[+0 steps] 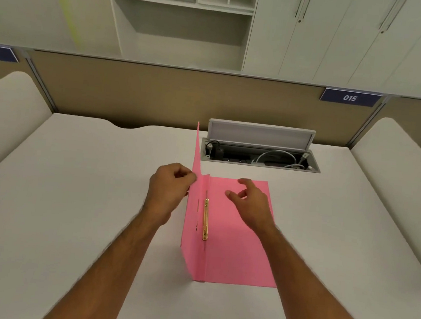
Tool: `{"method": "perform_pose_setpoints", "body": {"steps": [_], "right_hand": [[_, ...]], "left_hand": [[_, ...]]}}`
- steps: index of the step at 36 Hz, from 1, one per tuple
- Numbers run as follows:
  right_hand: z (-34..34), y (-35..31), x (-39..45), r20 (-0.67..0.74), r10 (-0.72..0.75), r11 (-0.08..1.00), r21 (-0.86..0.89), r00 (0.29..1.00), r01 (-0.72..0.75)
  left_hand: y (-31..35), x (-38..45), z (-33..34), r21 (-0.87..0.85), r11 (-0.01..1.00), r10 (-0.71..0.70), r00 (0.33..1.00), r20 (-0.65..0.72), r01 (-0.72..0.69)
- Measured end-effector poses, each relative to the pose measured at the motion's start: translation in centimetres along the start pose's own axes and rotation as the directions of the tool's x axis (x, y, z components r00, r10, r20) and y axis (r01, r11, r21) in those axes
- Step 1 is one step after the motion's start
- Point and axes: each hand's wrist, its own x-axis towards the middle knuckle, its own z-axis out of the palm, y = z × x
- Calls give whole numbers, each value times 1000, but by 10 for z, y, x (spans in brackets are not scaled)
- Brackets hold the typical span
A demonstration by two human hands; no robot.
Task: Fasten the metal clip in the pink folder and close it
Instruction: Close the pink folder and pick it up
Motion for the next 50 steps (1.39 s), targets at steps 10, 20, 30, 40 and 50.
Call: {"method": "perform_pose_setpoints", "body": {"steps": [10,20,30,40,50], "right_hand": [[-47,-7,0,-163,-24,993,109,986,42],[-68,4,1,-205,-17,993,114,979,41],[-77,20,1,-135,16,989,148,991,4],[-78,27,-1,-129,25,999,37,991,-20],[-65,43,-4,-85,97,991,-86,992,-104]], "left_hand": [[14,-7,71,9,999,31,997,76,-32],[19,-17,124,44,994,91,984,154,-99],[6,-20,164,172,976,109,981,159,-136],[-21,-21,182,392,911,60,982,178,-126],[-54,-13,188,593,800,-95,959,267,-86]]}}
